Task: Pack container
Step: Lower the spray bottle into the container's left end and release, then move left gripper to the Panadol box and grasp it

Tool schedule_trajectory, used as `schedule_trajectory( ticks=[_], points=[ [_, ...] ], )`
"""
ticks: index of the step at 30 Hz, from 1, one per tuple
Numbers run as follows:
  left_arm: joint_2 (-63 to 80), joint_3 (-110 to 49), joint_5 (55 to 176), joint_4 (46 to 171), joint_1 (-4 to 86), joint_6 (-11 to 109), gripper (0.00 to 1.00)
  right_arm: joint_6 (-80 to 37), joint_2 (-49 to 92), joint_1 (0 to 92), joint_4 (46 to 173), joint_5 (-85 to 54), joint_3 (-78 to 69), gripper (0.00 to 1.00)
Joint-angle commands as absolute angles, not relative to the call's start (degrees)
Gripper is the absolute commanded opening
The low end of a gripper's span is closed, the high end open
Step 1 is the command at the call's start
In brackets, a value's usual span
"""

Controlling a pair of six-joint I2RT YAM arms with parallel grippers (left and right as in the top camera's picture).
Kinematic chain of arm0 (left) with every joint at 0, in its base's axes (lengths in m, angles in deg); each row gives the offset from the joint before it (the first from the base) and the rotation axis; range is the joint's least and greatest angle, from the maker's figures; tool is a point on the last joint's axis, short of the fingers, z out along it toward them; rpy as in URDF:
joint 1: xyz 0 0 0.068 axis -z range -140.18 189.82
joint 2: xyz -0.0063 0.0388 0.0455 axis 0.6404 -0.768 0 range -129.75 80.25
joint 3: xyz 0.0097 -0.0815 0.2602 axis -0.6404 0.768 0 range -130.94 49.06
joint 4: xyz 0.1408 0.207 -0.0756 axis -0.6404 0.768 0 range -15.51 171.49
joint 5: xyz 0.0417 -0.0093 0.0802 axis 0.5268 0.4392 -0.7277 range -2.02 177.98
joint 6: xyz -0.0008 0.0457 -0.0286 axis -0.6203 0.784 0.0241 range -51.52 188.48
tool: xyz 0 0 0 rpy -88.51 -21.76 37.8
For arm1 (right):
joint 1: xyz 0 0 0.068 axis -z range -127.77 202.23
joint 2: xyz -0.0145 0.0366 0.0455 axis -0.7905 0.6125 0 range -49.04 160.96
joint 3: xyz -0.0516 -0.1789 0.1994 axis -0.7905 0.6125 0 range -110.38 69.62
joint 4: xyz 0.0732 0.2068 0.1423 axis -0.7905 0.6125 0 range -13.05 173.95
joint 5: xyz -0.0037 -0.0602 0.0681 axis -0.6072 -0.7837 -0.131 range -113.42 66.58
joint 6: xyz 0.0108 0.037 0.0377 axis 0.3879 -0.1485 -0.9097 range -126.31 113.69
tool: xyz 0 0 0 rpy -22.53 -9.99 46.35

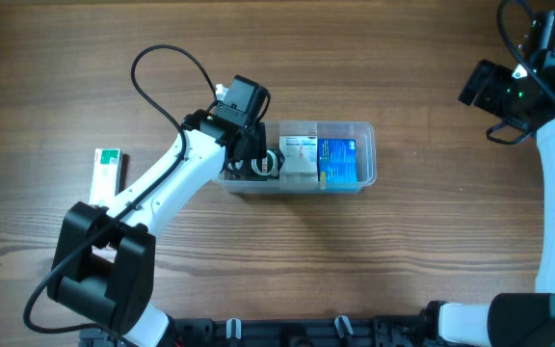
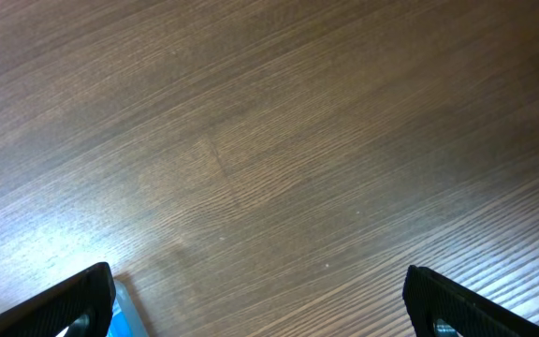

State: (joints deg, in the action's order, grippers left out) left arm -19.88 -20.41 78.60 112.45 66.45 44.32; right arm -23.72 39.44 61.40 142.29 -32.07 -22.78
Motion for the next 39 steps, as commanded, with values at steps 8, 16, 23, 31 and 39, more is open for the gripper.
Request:
schedule_trajectory(
  ticks=[8, 16, 23, 31, 39],
  points=[
    [-17.33, -20.39, 72.02, 112.67, 66.45, 45.19, 0.64, -22.85, 39.14, 61.46, 142.14, -32.42, -23.35, 1.0],
    [-10.79, -20.39, 71.73, 111.58, 66.45, 47.86, 0.62, -22.85, 39.14, 61.46, 142.14, -32.42, -23.35, 1.0],
    [0.25, -20.61, 67.73, 112.65, 63.39, 48.78, 0.77, -22.85, 39.14, 61.46, 142.14, -32.42, -23.35, 1.0],
    [4.16, -20.48, 68.0, 128.62, 43.64, 48.71, 1.0, -22.85, 39.14, 61.46, 142.14, -32.42, -23.35, 1.0],
    [-1.09, -16.89, 73.96, 127.25, 30.48, 58.0, 1.0, -22.82, 39.14, 61.46, 142.14, -32.42, -23.35, 1.0]
  ],
)
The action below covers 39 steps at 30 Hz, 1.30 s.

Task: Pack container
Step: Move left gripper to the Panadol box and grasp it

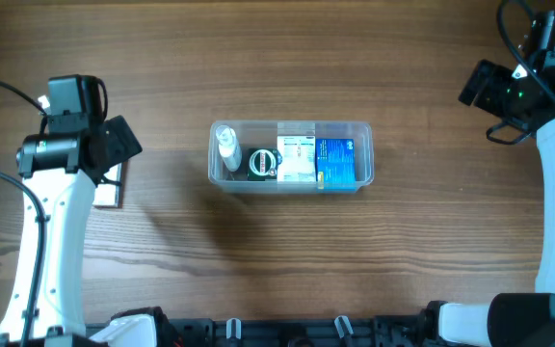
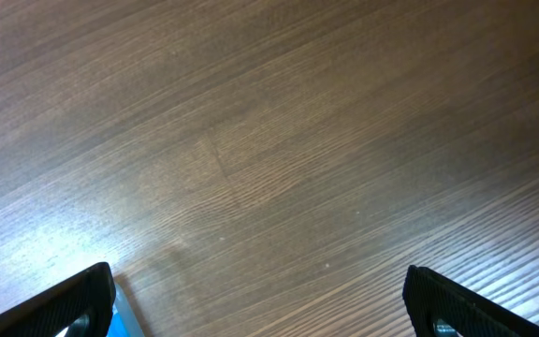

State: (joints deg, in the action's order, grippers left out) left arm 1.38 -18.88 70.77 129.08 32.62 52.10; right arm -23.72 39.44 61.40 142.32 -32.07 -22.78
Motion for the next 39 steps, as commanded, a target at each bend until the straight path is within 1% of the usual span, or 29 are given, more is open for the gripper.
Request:
schedule_trajectory(
  ticks=[1, 5, 6, 9, 12, 19, 22, 32, 33, 36, 39],
  points=[
    [-2.12, -16.3, 75.21, 126.11, 29.49, 59.81, 1.0, -22.85, 39.14, 61.46, 142.14, -32.42, -23.35, 1.0],
    [-8.69, -15.82, 87.8, 122.44, 25.14, 73.06, 1.0, -22.85, 39.14, 61.46, 142.14, -32.42, -23.35, 1.0],
    [-10.07, -15.82, 88.02, 120.86, 23.86, 74.04, 1.0, -22.85, 39.14, 61.46, 142.14, -32.42, -23.35, 1.0],
    [-12.54, -15.82, 88.02, 119.64, 20.47, 74.9, 1.0, -22.85, 39.14, 61.46, 142.14, -32.42, -23.35, 1.0],
    [-16.41, -15.82, 91.73, 119.51, 18.3, 76.82, 1.0, -22.85, 39.14, 61.46, 142.14, -32.42, -23.35, 1.0],
    [-25.81, -15.82, 92.45, 116.19, 18.26, 80.32, 1.0, -22.85, 39.14, 61.46, 142.14, -32.42, -23.35, 1.0],
    [-26.55, -15.82, 92.45, 114.39, 18.26, 80.29, 1.0, -22.85, 39.14, 61.46, 142.14, -32.42, -23.35, 1.0],
    [-29.5, -15.8, 92.5, 114.31, 18.11, 81.63, 1.0, -22.85, 39.14, 61.46, 142.14, -32.42, -23.35, 1.0],
    [-29.5, -15.8, 92.5, 114.31, 18.11, 81.58, 0.97, -22.85, 39.14, 61.46, 142.14, -32.42, -23.35, 1.0],
    [-29.5, -15.82, 92.5, 114.33, 18.11, 81.52, 0.73, -22.85, 39.14, 61.46, 142.14, -32.42, -23.35, 1.0],
    [-29.48, -15.82, 92.48, 114.35, 18.11, 81.56, 0.57, -22.85, 39.14, 61.46, 142.14, -32.42, -23.35, 1.0]
  ],
)
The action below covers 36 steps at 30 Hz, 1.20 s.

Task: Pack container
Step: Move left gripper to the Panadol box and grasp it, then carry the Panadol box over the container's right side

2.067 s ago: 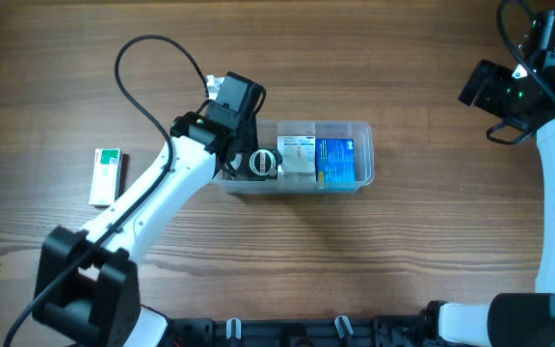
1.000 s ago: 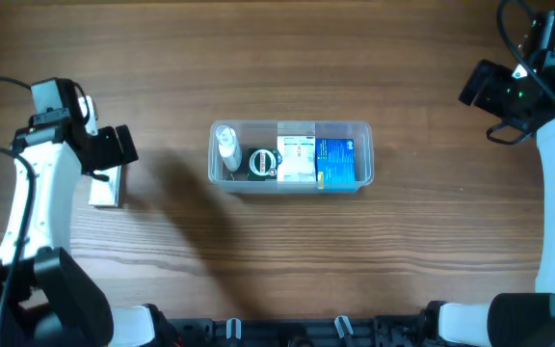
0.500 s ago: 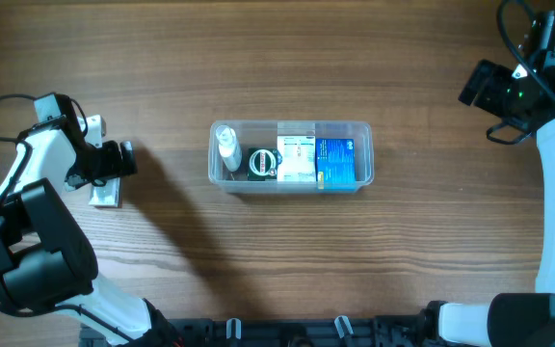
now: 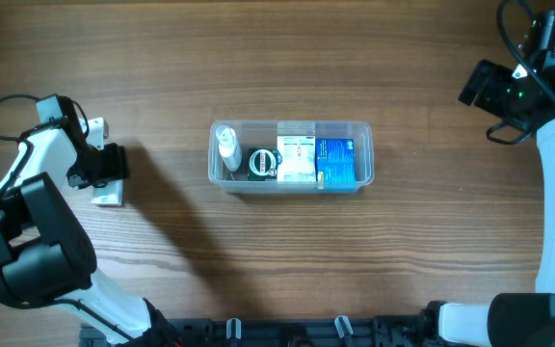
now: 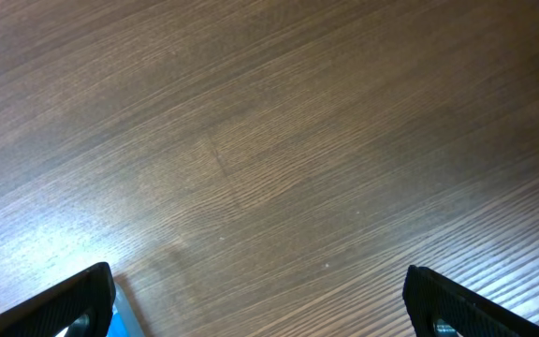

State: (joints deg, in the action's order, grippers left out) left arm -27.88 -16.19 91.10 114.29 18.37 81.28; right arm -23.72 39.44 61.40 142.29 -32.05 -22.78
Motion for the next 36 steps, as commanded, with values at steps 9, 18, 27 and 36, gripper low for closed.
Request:
schedule_trajectory(
  ticks=[9, 18, 27, 36],
  points=[
    [-27.8, -17.35, 92.48, 114.57, 18.17, 81.54, 0.45, -22.85, 39.14, 61.46, 142.14, -32.42, -23.35, 1.0],
    [-13.61, -19.69, 92.5, 113.56, 20.16, 79.62, 0.34, -22.85, 39.14, 61.46, 142.12, -32.42, -23.35, 1.0],
    [6.52, -19.69, 92.5, 104.21, 40.03, 79.64, 0.34, -22.85, 39.14, 61.46, 142.12, -32.42, -23.35, 1.0],
    [6.12, -19.69, 92.5, 97.96, 68.2, 79.68, 0.35, -22.85, 39.14, 61.46, 142.12, -32.42, -23.35, 1.0]
  ],
)
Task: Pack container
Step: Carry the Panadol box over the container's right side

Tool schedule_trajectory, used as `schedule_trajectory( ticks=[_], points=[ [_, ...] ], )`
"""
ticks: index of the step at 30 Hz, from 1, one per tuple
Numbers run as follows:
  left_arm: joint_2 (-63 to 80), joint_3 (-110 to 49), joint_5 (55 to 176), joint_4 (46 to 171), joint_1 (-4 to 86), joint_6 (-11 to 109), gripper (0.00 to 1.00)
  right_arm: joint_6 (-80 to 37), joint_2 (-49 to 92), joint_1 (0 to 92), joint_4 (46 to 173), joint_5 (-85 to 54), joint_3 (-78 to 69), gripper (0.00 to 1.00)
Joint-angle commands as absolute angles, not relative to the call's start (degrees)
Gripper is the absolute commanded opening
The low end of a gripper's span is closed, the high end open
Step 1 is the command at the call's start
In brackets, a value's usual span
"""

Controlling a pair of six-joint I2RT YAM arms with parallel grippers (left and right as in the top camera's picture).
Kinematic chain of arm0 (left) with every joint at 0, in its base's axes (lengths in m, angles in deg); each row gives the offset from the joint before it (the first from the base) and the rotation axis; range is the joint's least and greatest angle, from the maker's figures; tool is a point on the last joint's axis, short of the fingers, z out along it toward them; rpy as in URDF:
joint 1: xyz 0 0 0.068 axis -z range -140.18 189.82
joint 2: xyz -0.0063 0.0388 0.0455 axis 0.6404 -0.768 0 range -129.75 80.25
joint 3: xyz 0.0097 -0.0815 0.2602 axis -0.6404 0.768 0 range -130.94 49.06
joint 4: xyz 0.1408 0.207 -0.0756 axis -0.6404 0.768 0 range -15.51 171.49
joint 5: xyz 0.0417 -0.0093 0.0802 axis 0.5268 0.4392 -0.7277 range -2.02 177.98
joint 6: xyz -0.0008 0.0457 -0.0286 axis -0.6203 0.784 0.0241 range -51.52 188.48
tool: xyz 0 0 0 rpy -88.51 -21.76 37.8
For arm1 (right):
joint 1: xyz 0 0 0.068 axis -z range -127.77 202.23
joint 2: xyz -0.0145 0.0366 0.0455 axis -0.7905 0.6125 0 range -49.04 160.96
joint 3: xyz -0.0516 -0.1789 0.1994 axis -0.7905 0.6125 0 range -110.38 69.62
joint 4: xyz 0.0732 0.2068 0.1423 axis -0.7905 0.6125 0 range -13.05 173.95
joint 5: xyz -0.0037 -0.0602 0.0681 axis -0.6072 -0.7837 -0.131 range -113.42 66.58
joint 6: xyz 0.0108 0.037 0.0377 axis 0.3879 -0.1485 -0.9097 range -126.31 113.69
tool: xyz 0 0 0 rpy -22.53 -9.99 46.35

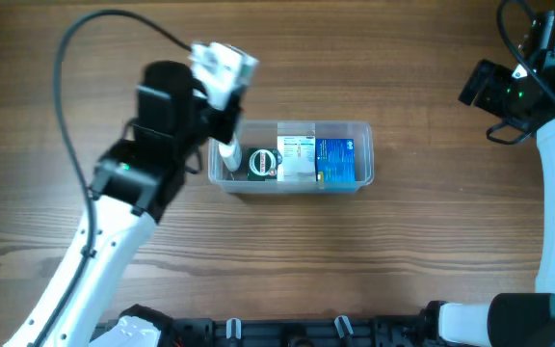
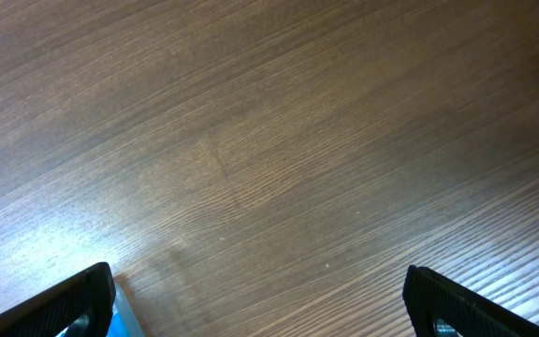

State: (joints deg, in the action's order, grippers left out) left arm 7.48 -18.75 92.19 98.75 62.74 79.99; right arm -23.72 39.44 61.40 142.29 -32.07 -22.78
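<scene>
A clear plastic container [image 1: 366, 128] stands mid-table, holding a white bottle [image 1: 227, 150], a black round item [image 1: 260, 162], a white carton [image 1: 298, 157] and a blue carton [image 1: 337, 160]. My left gripper [image 1: 218, 85] is raised close to the camera over the container's left end and is shut on a white box with a green end [image 1: 224, 62]. My right gripper [image 1: 478, 87] stays at the far right edge, away from the container. In the right wrist view it [image 2: 262, 304] is open over bare wood with nothing between its fingers.
The left arm's black cable [image 1: 104, 19] arcs over the table's back left. A sliver of something blue [image 2: 120, 314] shows beside the right gripper's left finger. Wooden table [image 1: 355, 260] surrounds the container.
The left gripper was down on the white box at the table's left side. Now it holds that box high over the container's left end, and the table spot is bare. The right arm is unchanged.
First the left gripper was in the container's left end, with the white box lying at the table's left. Then it was over that box, then down on it. Now the box is held above the container. The right gripper stayed open throughout.
</scene>
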Motion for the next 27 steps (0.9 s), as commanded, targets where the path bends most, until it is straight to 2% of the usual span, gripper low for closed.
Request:
schedule_trajectory(
  ticks=[1, 4, 9, 12, 16, 23, 26, 27],
  points=[
    [5.4, -19.69, 92.52, 97.81, 69.93, 79.68, 0.34, -22.85, 39.14, 61.46, 142.12, -32.42, -23.35, 1.0],
    [0.73, -19.69, 92.5, 96.62, 76.84, 82.37, 0.35, -22.82, 39.14, 61.46, 142.12, -32.42, -23.35, 1.0],
    [-11.71, -19.69, 92.43, 95.86, 83.81, 101.04, 0.43, -22.85, 39.14, 61.46, 142.12, -32.42, -23.35, 1.0],
    [-15.89, -19.69, 91.51, 95.86, 83.85, 106.96, 0.43, -22.85, 39.14, 61.46, 142.14, -32.42, -23.35, 1.0],
    [-18.35, -19.69, 89.79, 95.82, 83.81, 113.95, 0.47, -22.8, 39.14, 61.46, 142.12, -32.42, -23.35, 1.0],
    [-18.99, -19.69, 89.42, 95.66, 83.7, 114.78, 0.49, -22.85, 39.14, 61.46, 142.12, -32.42, -23.35, 1.0],
    [-18.97, -19.69, 89.42, 91.29, 83.77, 110.7, 0.19, -22.82, 39.14, 61.46, 142.12, -32.42, -23.35, 1.0],
    [-18.79, -19.69, 89.42, 90.18, 83.77, 108.03, 0.05, -22.85, 39.14, 61.46, 142.12, -32.42, -23.35, 1.0]
  ],
)
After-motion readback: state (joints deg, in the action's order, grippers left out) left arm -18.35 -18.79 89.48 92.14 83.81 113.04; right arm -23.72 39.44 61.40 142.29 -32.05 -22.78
